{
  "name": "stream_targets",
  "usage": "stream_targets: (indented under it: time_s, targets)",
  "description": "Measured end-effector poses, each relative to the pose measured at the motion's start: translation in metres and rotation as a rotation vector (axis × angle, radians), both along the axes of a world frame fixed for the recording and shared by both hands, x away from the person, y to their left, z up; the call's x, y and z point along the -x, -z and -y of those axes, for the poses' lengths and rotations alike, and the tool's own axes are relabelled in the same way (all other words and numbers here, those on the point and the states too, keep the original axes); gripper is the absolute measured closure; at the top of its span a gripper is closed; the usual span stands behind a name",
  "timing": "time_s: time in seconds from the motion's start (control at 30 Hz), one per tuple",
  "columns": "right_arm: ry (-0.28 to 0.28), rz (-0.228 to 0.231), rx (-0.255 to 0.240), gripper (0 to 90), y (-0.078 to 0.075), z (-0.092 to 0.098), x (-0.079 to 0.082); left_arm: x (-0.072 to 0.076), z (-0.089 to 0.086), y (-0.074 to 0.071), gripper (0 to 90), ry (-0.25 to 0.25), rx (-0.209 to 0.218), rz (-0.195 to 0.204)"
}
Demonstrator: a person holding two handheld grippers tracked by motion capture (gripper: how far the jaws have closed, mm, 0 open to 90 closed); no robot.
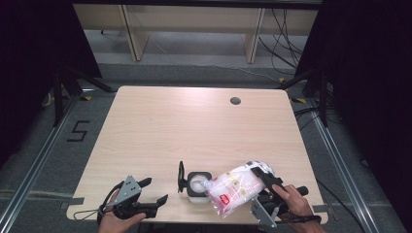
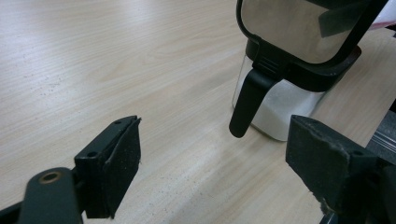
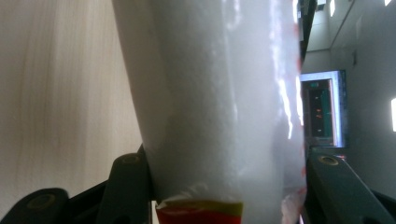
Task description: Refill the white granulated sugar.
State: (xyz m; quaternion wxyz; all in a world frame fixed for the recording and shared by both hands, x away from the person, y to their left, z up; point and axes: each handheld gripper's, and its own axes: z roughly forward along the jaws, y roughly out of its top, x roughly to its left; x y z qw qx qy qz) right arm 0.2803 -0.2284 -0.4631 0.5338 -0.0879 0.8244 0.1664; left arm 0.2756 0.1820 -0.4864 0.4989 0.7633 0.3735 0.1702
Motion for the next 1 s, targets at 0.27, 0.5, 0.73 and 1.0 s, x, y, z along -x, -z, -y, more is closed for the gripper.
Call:
stream_targets:
  time_s: [0.27,0.5,0.73,1.0]
  targets:
    - [-0.007,-0.043,-0.086,53.6,-0.003,0.006,-0.002,0.000,0.000,0.000,17.5,0.006,-0.005,-0.003]
    - [-0.049,-0.027,-0.066,53.9,-0.007,0.005,0.000,0.000,0.001,0.000,17.5,0.010,-0.003,-0.002]
    - [-0.068,-0.073,-0.132,54.1,-0.004,0.005,0.000,-0.001,-0.001,0.000,17.5,0.015,-0.014,0.006]
    - [-0.080,-0.172,-0.267,54.4,-0.005,0.015,-0.002,0.000,-0.001,0.000,17.5,0.003,-0.010,-0.002]
